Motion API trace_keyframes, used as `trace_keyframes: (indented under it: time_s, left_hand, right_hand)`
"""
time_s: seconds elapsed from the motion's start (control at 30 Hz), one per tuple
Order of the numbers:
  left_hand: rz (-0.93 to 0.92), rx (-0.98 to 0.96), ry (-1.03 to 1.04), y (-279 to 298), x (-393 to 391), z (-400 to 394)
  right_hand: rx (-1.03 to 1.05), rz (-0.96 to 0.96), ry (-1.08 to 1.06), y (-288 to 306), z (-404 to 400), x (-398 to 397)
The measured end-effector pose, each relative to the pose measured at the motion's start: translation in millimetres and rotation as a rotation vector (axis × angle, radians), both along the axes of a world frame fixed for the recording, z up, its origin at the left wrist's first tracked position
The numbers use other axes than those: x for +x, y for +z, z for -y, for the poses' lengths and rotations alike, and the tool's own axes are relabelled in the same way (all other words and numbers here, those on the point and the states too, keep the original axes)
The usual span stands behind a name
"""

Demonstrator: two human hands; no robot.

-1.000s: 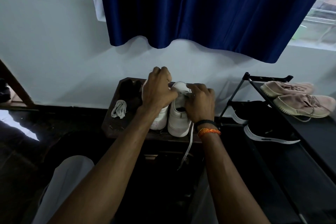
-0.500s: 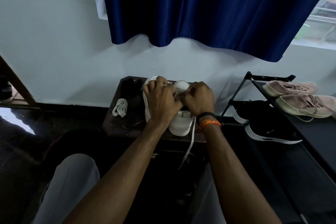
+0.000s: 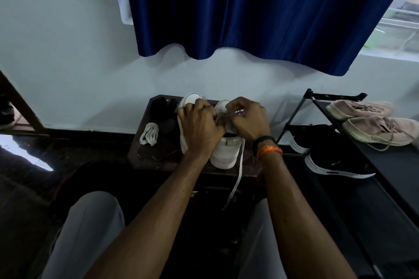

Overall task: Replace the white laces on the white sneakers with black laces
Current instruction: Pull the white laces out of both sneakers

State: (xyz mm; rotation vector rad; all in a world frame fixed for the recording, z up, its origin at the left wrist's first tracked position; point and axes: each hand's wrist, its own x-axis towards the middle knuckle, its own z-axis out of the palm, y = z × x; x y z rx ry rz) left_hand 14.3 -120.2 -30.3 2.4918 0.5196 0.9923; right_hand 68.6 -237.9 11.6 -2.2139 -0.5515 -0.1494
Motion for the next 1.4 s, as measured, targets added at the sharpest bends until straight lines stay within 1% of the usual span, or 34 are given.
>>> trace_keyframes:
  time_s: [0.13,0.17,0.23,0.27,0.33,0.4,0.5,0.53,0.57,0.6,0.63,0.67,0.73,0.77,0.83,0.87,1.03,1.13,1.23,1.3,1.33,1.4]
  left_hand:
    - [0.020,-0.042,-0.027,-0.9,1.0,-1.7]
    - [0.030,-0.049,-0.030,-0.6,1.1,-1.1]
    - [0.056,-0.059,-0.032,-0.6,1.2,-0.3]
    - [0.065,-0.061,-0.030,-0.9,1.6,-0.3]
    - [0.060,-0.061,-0.021,-2.2,2.3,-0.6]
    - [0.032,-0.056,-0.016,-3.0,2.6,-0.5]
    - [-0.003,-0.034,-0.008,-3.0,2.6,-0.2]
    - [-0.007,-0.030,-0.007,-2.8,2.4,-0.5]
    - [-0.008,-0.029,-0.006,-3.0,2.2,-0.9]
    - [-0.006,-0.029,-0.007,-3.0,1.9,-1.2]
    - [-0.001,-0.029,-0.008,-2.9,1.7,-1.5]
    - [0.004,-0.027,-0.010,-2.8,1.5,-1.7]
    - [0.013,-0.018,-0.011,-2.7,1.4,-2.7]
    - [0.018,-0.011,-0.013,-3.1,1.6,-3.2]
    - [0.028,0.002,-0.018,-4.3,2.0,-3.8]
    - [0.033,0.007,-0.022,-5.0,1.9,-3.8]
    - [0.041,-0.025,-0.030,-4.5,0.6,-3.0]
    - [0.029,-0.038,-0.042,-3.8,0.2,-2.9]
    - [0.027,-0.053,-0.039,-2.9,0.1,-2.4]
    - [0.039,-0.061,-0.042,-2.2,-1.2,-2.0]
    - [0.047,-0.063,-0.044,-2.4,-1.2,-2.3]
    - [0.042,-0.055,-0.039,-3.4,-0.4,-2.9]
  right_hand:
    - [-0.311,0.160,-0.003,-10.3,-2.7,0.8]
    - [-0.347,0.189,-0.012,-11.8,-2.5,-0.4]
    - [-0.302,0.228,0.001,-11.7,-1.5,-2.8]
    - [-0.228,0.214,0.006,-11.5,-0.5,-3.9]
    - [-0.018,0.094,-0.031,-8.2,1.2,-8.2]
    - [0.322,-0.067,-0.122,-0.1,2.3,-14.3]
    - [1.001,-0.352,-0.311,11.7,7.5,-17.1]
    - [1.148,-0.413,-0.392,13.5,9.7,-15.3]
    - [1.173,-0.425,-0.474,13.6,11.7,-12.4]
    - [1.060,-0.388,-0.543,13.0,13.0,-10.3]
    - [0.855,-0.314,-0.585,9.6,13.6,-8.3]
    - [0.627,-0.193,-0.586,5.6,13.9,-8.3]
    - [0.257,0.050,-0.444,0.9,11.3,-10.6]
    - [0.142,0.111,-0.353,1.5,8.5,-11.0]
    - [0.065,0.131,-0.210,4.6,1.7,-9.2]
    - [0.047,0.124,-0.175,4.3,-1.8,-8.5]
    - [-0.257,0.015,-0.141,-5.0,-9.4,-2.6]
    - [-0.293,-0.002,-0.069,-7.7,-10.5,4.6]
    - [-0.384,0.048,-0.112,-10.1,-14.2,4.1]
    - [-0.386,0.076,-0.089,-11.4,-16.3,2.2]
    - [-0.352,0.079,-0.066,-11.5,-16.8,1.0]
    - [-0.192,0.018,-0.093,-10.7,-15.6,-2.2]
